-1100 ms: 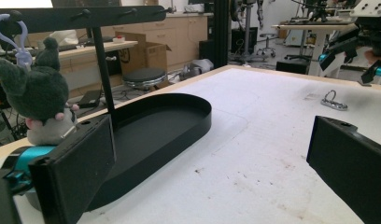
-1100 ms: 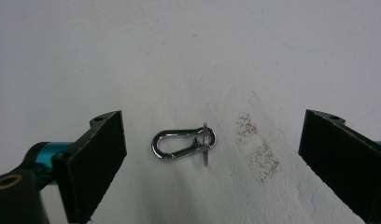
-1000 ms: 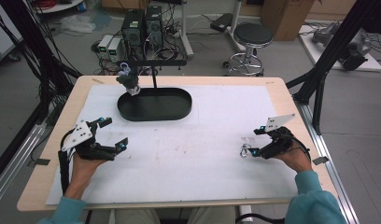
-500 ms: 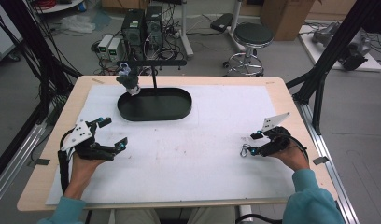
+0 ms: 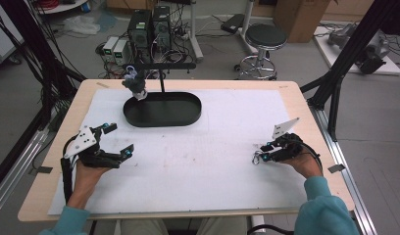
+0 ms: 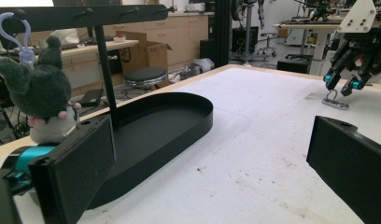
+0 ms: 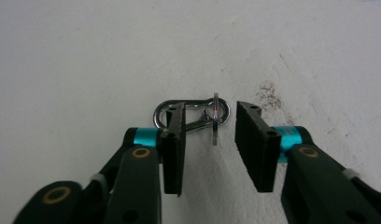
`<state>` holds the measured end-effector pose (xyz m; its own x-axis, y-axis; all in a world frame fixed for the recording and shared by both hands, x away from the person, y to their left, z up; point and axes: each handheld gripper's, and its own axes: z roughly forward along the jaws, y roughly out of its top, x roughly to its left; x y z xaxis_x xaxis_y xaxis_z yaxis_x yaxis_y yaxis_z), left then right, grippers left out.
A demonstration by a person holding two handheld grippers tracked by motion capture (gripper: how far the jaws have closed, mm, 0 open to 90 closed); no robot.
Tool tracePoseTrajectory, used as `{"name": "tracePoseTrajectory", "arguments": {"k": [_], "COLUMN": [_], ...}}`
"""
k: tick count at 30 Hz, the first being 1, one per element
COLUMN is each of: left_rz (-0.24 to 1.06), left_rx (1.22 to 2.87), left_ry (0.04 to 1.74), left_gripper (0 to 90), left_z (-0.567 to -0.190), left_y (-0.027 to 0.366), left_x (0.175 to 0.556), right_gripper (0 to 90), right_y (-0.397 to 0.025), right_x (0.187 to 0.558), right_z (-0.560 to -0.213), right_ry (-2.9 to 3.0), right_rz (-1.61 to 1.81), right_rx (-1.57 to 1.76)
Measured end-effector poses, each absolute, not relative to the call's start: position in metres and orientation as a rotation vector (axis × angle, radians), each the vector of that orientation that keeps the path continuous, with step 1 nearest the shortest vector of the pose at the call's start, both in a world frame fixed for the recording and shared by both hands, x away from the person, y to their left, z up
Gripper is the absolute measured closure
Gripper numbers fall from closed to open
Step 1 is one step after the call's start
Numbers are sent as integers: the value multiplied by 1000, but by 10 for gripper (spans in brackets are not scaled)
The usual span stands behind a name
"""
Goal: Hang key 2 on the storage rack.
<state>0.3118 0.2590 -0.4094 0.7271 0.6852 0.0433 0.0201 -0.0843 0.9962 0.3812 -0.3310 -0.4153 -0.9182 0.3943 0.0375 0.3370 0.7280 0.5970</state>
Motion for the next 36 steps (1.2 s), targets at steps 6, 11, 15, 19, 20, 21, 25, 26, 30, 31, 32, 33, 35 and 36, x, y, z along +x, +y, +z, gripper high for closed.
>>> {"name": "tracePoseTrajectory", "arguments": {"k": [6,11,15,19,20,21,25,26,30,31,32,33,35,36], "left_rz": [610,609,608,606,606,605,608,608,609,609,608,607,603,604], "left_rx": [1576,1575,1575,1578,1581,1581,1577,1577,1577,1578,1580,1580,1580,1583], "left_ry": [586,588,589,586,585,585,588,588,587,587,586,586,586,583], "left_gripper": [17,17,17,17,17,17,17,17,17,17,17,17,17,17], "left_z": [-410,-409,-410,-410,-410,-410,-410,-410,-410,-410,-410,-410,-410,-410], "left_y": [259,259,259,258,258,258,258,259,259,259,259,259,258,258], "left_x": [312,312,312,312,312,312,312,312,312,312,312,312,312,312], "right_gripper": [723,779,804,844,848,850,850,853,879,881,883,885,887,888], "right_y": [-329,-328,-328,-329,-329,-329,-328,-328,-327,-327,-327,-327,-327,-327], "right_x": [381,382,382,382,382,382,383,383,384,384,384,383,383,384], "right_z": [-416,-417,-416,-416,-416,-416,-417,-417,-417,-417,-417,-417,-417,-417], "right_ry": [2845,2845,2840,2843,2845,2842,2842,2846,2844,2846,2845,2848,2842,2841], "right_rz": [929,923,920,910,909,905,901,897,882,883,882,881,875,881], "right_rx": [590,578,577,576,577,577,583,585,571,572,574,574,585,587]}}
